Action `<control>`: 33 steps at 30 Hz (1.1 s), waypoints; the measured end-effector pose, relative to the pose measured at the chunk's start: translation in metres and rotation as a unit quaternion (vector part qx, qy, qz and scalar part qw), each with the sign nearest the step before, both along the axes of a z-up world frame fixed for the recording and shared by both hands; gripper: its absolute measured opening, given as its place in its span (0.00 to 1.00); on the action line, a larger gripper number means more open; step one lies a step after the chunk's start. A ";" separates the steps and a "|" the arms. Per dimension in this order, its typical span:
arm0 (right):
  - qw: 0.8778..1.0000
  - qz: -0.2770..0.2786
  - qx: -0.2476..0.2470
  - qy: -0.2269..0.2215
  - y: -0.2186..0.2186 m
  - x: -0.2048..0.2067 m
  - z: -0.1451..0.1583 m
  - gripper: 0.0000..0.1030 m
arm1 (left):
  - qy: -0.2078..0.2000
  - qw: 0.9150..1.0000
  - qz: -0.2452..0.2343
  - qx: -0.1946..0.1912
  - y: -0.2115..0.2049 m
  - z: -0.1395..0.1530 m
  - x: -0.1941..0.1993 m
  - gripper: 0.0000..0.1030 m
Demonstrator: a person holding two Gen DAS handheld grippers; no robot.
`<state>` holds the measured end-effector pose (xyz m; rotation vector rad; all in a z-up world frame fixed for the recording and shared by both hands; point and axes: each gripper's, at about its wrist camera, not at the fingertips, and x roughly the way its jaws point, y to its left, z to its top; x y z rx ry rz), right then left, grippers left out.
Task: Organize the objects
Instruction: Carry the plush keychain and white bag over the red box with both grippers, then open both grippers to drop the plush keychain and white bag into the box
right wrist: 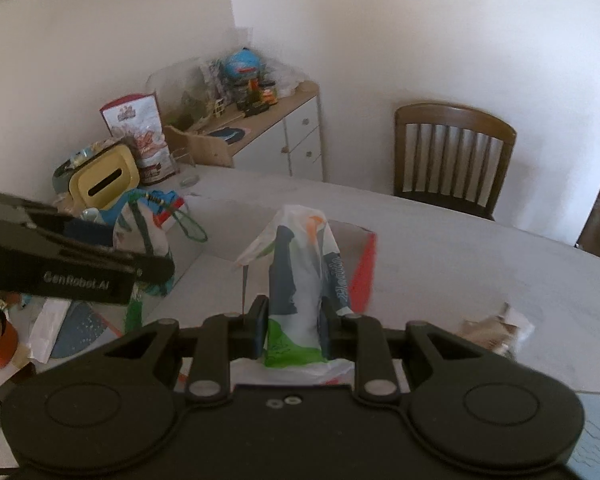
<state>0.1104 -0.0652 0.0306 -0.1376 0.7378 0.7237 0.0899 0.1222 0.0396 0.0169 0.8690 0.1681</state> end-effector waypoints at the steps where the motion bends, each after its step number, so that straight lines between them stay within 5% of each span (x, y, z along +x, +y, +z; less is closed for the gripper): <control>1: 1.000 0.001 -0.003 0.002 0.007 0.001 -0.003 0.23 | 0.002 1.000 0.003 0.002 0.007 -0.003 0.003 0.63; 18: 0.994 0.044 -0.096 0.029 0.089 0.008 -0.068 0.24 | 0.097 0.995 -0.008 0.002 0.045 -0.087 0.057 0.63; 33: 0.989 0.039 -0.130 0.051 0.098 0.018 -0.088 0.30 | 0.141 0.989 -0.044 -0.005 0.040 -0.113 0.069 0.67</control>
